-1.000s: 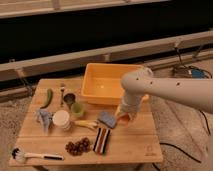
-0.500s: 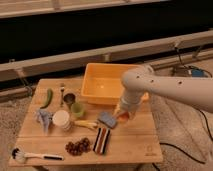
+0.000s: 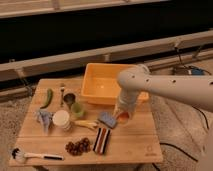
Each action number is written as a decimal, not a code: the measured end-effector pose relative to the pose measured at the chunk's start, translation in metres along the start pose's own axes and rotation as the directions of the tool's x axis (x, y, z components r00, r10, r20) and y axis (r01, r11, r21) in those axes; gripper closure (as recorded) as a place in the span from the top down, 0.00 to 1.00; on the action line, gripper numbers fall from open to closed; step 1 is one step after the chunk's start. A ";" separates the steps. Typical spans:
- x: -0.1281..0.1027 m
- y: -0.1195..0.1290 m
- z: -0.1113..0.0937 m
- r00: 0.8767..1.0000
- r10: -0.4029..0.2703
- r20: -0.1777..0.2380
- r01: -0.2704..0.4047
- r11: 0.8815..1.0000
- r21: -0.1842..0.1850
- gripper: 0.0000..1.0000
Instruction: Place apple in table surface
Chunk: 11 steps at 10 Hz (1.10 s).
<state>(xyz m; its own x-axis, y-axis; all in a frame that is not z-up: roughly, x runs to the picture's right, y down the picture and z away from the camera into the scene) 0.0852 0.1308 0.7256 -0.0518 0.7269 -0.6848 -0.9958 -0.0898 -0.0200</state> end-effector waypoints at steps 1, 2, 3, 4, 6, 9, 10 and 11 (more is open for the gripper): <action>0.000 0.000 0.000 1.000 -0.004 0.000 0.004 1.000 0.001 0.80; -0.001 0.001 -0.001 1.000 -0.008 0.002 0.008 1.000 0.000 0.80; -0.001 0.002 -0.003 1.000 -0.012 0.006 0.012 1.000 -0.003 0.80; -0.001 0.003 -0.005 1.000 -0.016 0.008 0.016 1.000 -0.004 0.80; -0.001 0.004 -0.009 1.000 -0.021 0.010 0.021 1.000 -0.006 0.80; -0.001 0.006 -0.013 0.999 -0.033 0.014 0.033 0.999 -0.009 0.80; 0.000 0.006 -0.016 0.999 -0.036 0.023 0.036 0.999 -0.011 0.80; 0.000 0.006 -0.016 0.999 -0.035 0.024 0.035 0.999 -0.013 0.80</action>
